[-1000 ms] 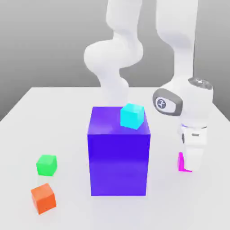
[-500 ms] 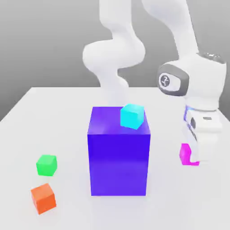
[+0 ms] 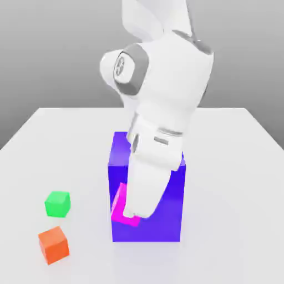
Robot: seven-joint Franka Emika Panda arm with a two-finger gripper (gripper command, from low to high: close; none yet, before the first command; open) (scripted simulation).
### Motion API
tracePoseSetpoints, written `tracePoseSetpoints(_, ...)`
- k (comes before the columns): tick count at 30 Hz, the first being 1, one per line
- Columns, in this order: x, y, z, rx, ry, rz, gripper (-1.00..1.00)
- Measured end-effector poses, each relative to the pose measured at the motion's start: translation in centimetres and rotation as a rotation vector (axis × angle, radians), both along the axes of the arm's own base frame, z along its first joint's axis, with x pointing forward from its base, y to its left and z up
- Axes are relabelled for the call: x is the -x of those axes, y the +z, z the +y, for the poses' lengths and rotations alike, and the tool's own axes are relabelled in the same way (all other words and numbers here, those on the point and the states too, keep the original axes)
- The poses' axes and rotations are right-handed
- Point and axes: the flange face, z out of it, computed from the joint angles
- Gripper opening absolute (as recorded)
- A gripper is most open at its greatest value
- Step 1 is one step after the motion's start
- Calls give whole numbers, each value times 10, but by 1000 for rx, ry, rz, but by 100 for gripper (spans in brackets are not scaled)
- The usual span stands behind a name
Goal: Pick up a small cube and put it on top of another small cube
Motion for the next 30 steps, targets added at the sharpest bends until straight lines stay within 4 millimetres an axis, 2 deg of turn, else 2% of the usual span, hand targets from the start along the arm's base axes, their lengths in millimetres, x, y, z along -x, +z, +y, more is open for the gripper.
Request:
tracePoseSetpoints(2, 25, -5, -36, -45, -157, -22, -100)
tracePoseSetpoints(7, 88, -25, -89, -166, -505, -71, -100)
tracePoseSetpoints(11, 143, -45, -118, -271, -796, -107, -100)
tracePoseSetpoints(14, 175, -58, -129, -331, -973, -119, -100)
tracePoseSetpoints(20, 178, -82, -131, -358, -1012, -124, -100)
tracePoseSetpoints(27, 180, -121, -129, -351, -1011, -122, -100)
tracePoseSetpoints(28, 181, -126, -130, -349, -1014, -121, 100)
tracePoseSetpoints(30, 181, -126, -130, -349, -1014, -121, 100)
